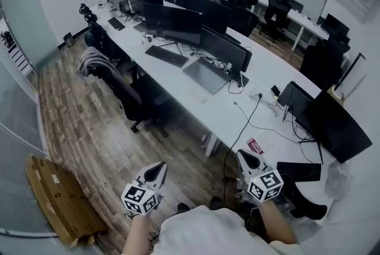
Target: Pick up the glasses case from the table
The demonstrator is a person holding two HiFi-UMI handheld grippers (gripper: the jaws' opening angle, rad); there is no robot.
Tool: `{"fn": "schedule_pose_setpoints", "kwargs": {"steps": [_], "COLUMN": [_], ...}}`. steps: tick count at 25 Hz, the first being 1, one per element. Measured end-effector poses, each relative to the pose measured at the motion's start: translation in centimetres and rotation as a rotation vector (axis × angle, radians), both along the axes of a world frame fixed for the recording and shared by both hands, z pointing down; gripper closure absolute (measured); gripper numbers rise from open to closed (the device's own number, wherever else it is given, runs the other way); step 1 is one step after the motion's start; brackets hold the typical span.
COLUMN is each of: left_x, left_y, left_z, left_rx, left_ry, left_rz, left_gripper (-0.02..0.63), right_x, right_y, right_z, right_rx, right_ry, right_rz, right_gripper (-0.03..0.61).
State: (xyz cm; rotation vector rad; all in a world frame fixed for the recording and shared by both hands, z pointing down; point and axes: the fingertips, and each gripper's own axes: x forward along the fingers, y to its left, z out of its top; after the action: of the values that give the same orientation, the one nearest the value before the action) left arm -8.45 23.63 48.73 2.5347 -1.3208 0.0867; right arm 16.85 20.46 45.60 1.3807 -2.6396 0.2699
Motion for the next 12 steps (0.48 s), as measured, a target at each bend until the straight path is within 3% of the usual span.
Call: {"fn": "schedule_pose_setpoints", "kwargs": {"steps": [12], "left_x": [-3.2], "left_y": [1.2], "left_z": [1.4], "left_rx": [-0.024], "left_ry": [0.020], "left_rz": [0.031], "left_gripper": [0.604], "right_x": [-3.5], "right_y": [2.3], "right_z": [0.2], "right_rx": [-0.009], "right_ry": [0.036], "right_rz": [0.023], "right_gripper": [0.578]}}
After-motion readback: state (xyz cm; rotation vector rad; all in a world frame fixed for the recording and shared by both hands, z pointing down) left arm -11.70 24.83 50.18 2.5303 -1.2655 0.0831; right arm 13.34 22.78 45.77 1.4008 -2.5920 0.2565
